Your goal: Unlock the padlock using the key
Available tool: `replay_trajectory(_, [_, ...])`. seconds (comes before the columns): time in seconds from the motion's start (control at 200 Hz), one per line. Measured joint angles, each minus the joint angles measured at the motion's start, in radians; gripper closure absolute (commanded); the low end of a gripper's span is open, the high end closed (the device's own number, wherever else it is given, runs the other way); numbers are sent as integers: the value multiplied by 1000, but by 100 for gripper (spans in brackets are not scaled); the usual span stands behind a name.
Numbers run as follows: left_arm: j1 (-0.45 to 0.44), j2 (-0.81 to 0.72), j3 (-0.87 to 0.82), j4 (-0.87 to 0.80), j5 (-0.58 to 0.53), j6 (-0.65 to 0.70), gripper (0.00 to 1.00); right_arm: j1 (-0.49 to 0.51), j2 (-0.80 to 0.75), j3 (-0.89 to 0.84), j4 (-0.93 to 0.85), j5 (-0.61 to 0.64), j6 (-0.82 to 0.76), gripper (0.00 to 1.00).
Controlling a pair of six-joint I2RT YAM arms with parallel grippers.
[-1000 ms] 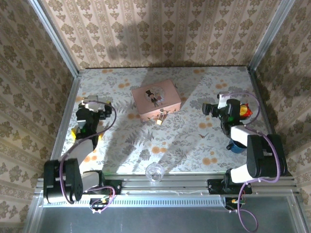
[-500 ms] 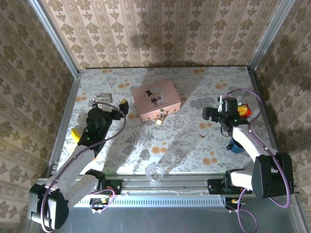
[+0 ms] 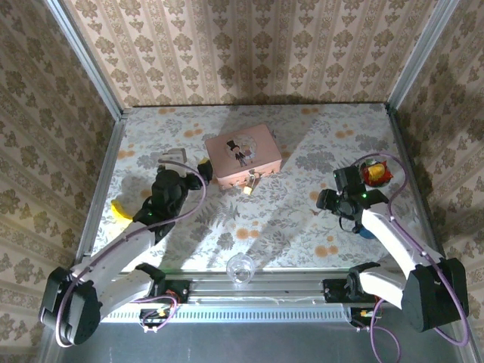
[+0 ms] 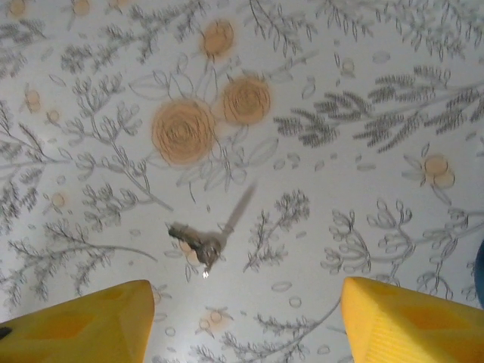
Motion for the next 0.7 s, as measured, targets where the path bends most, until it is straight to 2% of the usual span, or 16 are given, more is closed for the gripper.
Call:
replay_trajectory(0.37, [0, 74, 0, 49, -16, 0, 0, 32, -71, -78, -56, -1, 138, 46])
replay_trajectory(0.7, [0, 110, 0, 73, -40, -9, 0, 71, 52, -78, -24, -13, 164, 57])
